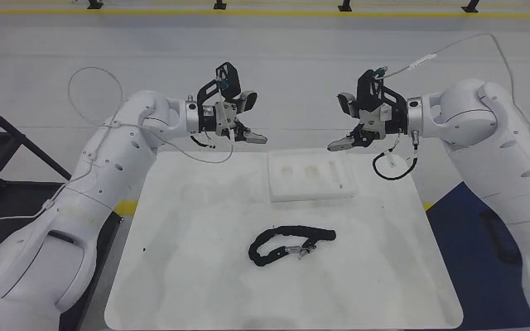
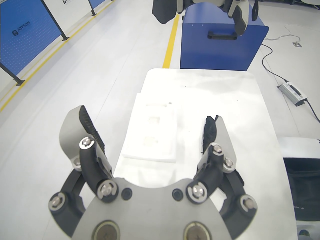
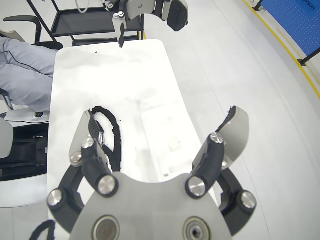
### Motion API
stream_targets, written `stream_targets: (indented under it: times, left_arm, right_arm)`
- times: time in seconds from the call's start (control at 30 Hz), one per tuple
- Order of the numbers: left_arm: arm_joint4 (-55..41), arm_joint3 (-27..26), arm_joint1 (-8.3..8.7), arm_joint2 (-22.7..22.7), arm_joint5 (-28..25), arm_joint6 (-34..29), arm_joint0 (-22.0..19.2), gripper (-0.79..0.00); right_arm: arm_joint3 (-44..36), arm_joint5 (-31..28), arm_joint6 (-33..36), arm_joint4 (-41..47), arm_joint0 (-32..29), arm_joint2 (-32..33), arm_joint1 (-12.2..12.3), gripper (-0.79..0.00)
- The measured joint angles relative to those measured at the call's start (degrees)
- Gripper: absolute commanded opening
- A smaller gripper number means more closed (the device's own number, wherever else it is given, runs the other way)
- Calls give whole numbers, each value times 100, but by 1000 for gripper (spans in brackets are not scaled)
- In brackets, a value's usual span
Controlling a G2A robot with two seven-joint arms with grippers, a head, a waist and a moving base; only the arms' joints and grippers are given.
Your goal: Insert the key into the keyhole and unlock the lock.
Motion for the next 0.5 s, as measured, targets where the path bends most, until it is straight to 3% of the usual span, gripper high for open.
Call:
stream_targets:
  times: [0.23,0.5]
  left_arm:
    - [-741,-81,188,168,0,-610,-124,-1]
    - [-757,-83,192,173,0,-622,-127,-1]
  right_arm:
    - [47,0,-29,146,115,-153,-39,0]
    - [46,0,-28,142,113,-150,-39,0]
